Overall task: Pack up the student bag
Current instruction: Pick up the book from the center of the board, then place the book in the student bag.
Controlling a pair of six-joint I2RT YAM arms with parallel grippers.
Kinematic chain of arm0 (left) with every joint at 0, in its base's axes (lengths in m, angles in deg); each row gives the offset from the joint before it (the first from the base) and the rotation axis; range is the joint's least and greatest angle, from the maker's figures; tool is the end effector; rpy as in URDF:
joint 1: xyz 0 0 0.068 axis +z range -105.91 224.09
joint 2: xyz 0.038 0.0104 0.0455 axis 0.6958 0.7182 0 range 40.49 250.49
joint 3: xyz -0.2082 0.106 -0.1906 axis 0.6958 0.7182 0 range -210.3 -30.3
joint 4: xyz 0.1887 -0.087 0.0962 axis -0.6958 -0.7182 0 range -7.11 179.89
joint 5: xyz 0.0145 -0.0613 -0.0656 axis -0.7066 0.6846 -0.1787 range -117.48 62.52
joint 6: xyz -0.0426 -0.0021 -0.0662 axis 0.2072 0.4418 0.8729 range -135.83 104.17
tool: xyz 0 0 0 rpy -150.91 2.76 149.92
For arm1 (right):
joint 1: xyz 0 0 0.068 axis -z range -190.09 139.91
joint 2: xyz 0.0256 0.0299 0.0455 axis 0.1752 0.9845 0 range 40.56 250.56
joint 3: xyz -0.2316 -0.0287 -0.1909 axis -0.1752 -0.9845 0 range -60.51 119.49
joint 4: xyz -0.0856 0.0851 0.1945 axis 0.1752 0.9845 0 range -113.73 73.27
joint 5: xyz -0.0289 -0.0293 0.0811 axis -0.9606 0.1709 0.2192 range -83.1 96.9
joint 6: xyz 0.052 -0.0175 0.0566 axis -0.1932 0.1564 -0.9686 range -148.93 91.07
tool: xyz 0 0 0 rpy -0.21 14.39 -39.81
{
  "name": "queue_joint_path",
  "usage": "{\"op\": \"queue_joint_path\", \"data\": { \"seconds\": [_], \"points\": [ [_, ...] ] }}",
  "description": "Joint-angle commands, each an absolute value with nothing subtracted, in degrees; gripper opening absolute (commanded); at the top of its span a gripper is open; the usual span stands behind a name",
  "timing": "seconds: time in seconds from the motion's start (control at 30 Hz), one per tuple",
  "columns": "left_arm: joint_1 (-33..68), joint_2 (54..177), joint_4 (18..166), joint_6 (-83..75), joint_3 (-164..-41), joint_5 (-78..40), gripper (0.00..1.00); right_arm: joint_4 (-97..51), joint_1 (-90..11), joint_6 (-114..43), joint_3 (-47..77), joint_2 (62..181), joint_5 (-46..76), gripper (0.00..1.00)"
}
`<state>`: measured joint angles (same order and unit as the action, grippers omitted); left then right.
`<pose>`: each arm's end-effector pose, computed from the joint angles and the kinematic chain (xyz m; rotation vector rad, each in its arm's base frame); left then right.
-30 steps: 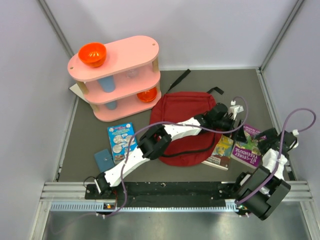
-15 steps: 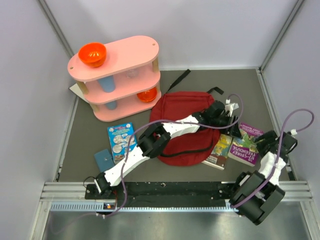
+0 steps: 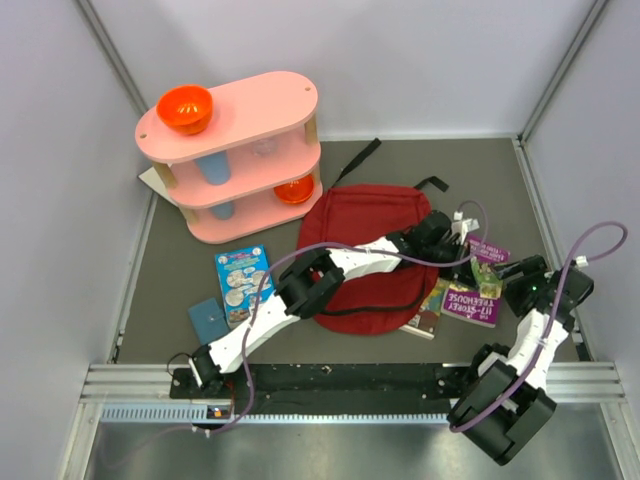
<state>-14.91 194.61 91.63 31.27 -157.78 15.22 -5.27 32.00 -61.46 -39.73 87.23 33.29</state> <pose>0.2754 -0.5473 0.1490 0.8384 2.3077 -1.7749 0.1164 -0.0647 0.1952 1.2012 1.9468 0.4522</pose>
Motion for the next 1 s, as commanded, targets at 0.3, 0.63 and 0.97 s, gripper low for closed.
{"op": "queue_joint_path", "data": {
  "seconds": [0.3,0.63,0.97],
  "points": [
    [-11.0,178.3,98.5,30.1,-152.6,13.1,0.00,16.7,30.8,-66.8,-20.9,83.5,26.8,0.91],
    [-8.4,167.4,103.6,30.6,-147.8,15.8,0.00,20.1,30.8,-66.8,-13.2,81.3,24.3,0.92],
    [-6.6,147.9,85.5,15.2,-139.7,12.6,0.00,11.5,30.6,-67.3,-22.4,78.8,40.1,0.92]
  ]
}}
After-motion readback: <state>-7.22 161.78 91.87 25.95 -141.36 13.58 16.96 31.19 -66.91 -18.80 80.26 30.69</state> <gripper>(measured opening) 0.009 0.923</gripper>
